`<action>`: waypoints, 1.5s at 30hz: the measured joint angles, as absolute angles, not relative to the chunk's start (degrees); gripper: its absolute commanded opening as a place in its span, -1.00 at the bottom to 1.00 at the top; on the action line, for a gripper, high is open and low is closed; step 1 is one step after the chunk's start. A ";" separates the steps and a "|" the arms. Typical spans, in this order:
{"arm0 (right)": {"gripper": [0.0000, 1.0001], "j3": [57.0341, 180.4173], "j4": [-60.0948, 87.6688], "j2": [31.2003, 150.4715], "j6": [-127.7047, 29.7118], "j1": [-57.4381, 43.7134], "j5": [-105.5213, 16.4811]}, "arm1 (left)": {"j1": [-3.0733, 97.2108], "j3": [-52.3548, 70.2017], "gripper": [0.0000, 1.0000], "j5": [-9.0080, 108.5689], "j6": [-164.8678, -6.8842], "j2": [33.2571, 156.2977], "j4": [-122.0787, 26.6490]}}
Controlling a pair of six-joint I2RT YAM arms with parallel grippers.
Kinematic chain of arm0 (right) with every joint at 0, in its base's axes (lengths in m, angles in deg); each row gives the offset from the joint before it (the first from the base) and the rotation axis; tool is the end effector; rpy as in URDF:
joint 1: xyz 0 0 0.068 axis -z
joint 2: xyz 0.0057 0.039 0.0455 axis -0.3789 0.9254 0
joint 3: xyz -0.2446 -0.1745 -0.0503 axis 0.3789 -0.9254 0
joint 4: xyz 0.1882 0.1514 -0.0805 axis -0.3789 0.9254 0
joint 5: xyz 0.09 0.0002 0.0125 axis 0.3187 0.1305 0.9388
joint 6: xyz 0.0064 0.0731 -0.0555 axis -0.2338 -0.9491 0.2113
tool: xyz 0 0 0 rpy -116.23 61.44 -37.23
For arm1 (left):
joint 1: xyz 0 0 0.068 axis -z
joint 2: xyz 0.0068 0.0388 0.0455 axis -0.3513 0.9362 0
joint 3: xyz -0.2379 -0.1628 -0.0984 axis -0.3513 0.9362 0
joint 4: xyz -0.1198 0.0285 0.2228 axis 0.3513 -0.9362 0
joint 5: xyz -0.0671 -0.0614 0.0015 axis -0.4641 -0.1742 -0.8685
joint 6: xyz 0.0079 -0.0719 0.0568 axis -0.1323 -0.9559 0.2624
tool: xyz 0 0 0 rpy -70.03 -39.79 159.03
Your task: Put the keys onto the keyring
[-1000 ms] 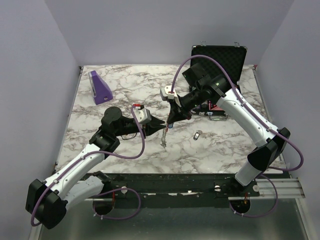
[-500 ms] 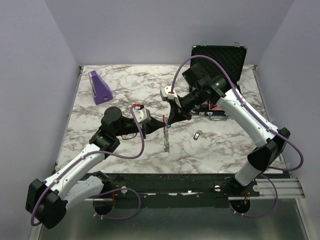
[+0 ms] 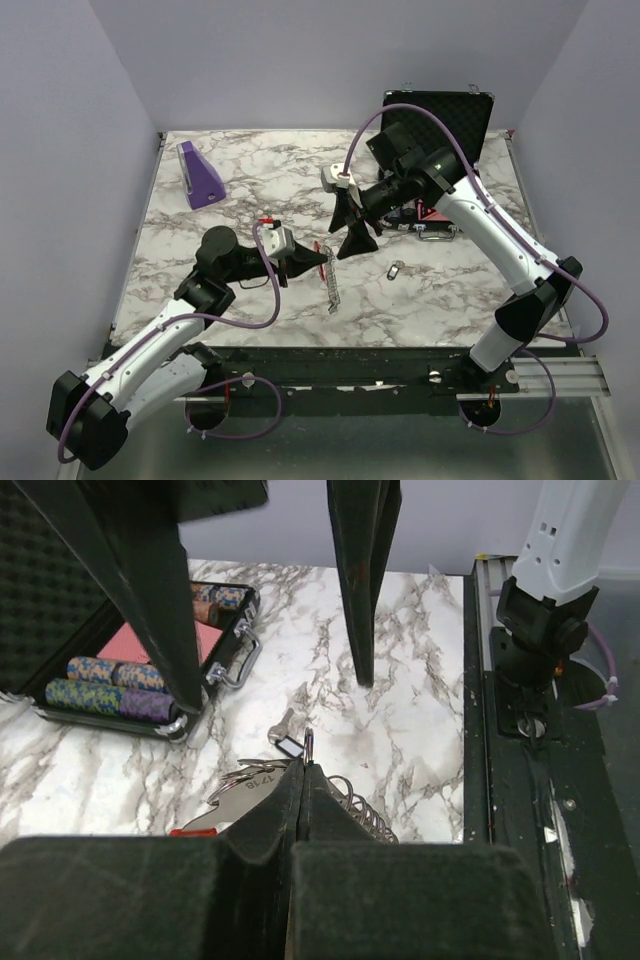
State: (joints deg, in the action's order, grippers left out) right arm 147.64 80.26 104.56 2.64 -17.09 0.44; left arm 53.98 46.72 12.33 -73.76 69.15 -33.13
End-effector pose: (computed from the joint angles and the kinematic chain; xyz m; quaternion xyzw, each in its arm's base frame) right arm 0.2181 0.2638 0.4040 -0.6691 0.5549 0.4127 0.2721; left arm 0.1386 -0.1623 0.3378 0.4537 0.5351 -0.4469 0.5550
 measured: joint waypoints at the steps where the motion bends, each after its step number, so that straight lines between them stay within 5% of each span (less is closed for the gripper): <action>1: 0.49 148.08 80.11 104.56 2.13 -16.94 0.92 | 53.98 47.60 -1.00 12.31 -74.39 68.58 -32.87; 17: 0.50 139.08 75.74 99.12 -1.60 -8.52 10.16 | 51.99 52.51 -1.00 11.48 -85.15 62.96 -29.83; 31: 0.21 136.83 74.10 101.39 -1.74 -12.43 16.07 | 51.64 49.72 -1.00 11.54 -93.87 68.47 -32.39; 40: 0.43 137.37 73.05 102.72 -3.62 -12.56 12.66 | 51.64 46.70 -1.00 12.09 -90.94 69.04 -36.98; 45: 0.47 132.87 69.31 98.26 -5.01 -0.65 10.84 | 50.57 41.61 -1.00 12.87 -85.04 69.02 -46.07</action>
State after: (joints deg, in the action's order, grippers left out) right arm 132.87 69.31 98.26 -5.01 -0.65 10.84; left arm 50.57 41.61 12.87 -85.04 69.02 -46.07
